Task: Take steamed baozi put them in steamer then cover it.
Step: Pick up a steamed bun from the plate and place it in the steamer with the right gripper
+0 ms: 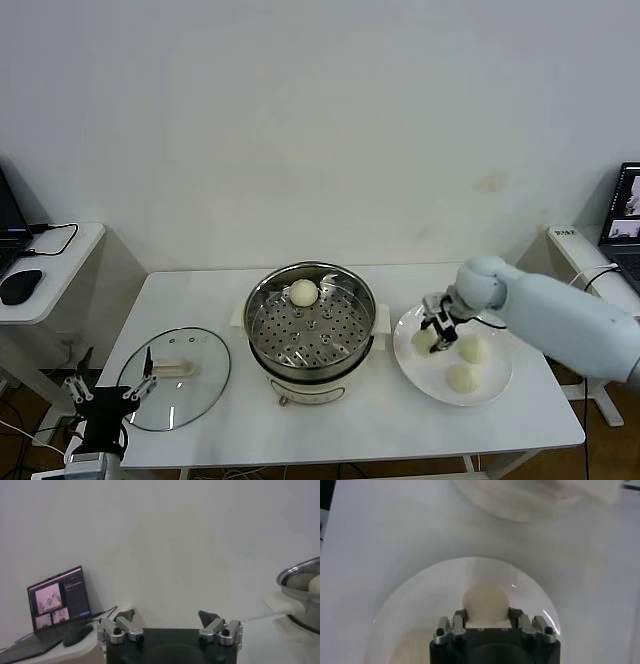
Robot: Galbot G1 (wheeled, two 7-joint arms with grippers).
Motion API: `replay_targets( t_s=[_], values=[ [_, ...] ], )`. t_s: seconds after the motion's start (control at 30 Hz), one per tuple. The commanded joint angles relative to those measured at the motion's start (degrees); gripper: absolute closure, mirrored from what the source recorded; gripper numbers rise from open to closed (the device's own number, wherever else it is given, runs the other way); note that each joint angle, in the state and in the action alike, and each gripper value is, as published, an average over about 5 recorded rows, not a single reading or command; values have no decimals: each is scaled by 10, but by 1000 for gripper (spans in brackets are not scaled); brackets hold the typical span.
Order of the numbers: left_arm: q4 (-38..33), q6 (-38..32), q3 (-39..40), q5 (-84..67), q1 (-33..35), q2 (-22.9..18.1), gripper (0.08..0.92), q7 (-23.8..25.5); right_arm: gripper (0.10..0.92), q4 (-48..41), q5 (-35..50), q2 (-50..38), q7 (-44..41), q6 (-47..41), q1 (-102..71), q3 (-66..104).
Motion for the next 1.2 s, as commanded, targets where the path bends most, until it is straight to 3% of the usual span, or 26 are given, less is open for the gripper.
replay_targets(
  t_s=[0.03,0.3,0.73,1.2],
  values=[
    [-3,3,3,0,-2,3,177,1,491,55,101,-34,-7,-22,211,-104],
    [-6,5,10,-4,-9,13,177,1,484,61,220,75,35,-73,315,-154],
    [-7,4,-11,-12,-16,10,177,-1,482,-19,325,324,98,-160,234,-153],
    [-8,5,-15,-16,-22,0,177,1,482,-87,341,414,128,-218,152,-151]
  ],
)
